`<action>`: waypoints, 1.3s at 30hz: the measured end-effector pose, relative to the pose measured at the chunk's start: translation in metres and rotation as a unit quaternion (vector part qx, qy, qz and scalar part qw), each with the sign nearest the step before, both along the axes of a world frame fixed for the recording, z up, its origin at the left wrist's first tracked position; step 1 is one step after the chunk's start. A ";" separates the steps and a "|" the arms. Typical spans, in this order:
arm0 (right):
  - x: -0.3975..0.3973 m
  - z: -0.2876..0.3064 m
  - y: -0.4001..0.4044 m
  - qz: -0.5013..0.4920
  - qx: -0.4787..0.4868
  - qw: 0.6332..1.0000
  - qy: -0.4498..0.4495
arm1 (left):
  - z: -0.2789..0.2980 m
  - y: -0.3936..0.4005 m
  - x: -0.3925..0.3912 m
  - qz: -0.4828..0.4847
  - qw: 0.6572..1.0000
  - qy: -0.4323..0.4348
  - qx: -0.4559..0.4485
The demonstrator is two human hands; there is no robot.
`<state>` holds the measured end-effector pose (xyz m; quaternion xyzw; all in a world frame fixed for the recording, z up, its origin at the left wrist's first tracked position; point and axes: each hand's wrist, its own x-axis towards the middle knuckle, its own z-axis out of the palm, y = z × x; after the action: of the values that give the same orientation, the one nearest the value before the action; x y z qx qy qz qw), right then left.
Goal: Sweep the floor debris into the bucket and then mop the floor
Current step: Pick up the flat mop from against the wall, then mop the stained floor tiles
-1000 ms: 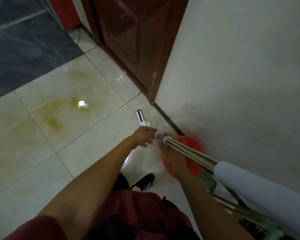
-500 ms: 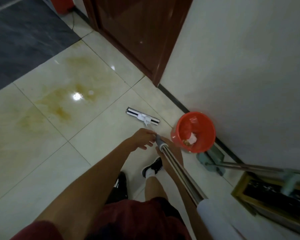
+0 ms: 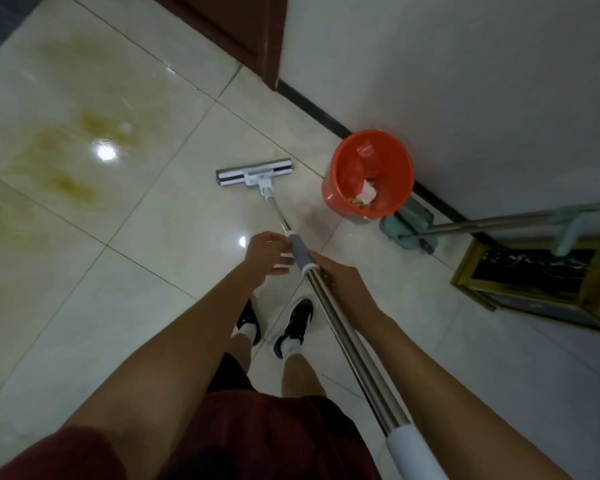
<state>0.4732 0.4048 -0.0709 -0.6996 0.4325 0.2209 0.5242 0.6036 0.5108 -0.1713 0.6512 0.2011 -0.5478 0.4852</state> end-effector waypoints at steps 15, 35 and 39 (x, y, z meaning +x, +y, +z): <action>-0.065 -0.039 0.036 -0.131 0.135 0.968 0.167 | -0.058 -0.014 -0.087 -0.011 0.994 0.082 0.070; -0.053 -0.038 0.036 0.201 -0.139 0.965 0.090 | -0.057 -0.032 -0.077 0.103 0.990 0.042 0.082; -0.038 -0.030 0.046 0.257 -0.160 0.952 0.051 | -0.039 -0.012 -0.060 0.154 0.985 0.042 0.069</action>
<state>0.4357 0.4512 -0.1012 -0.8493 0.2943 0.3117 0.3082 0.5438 0.4986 -0.2107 0.6210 0.3567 -0.4779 0.5087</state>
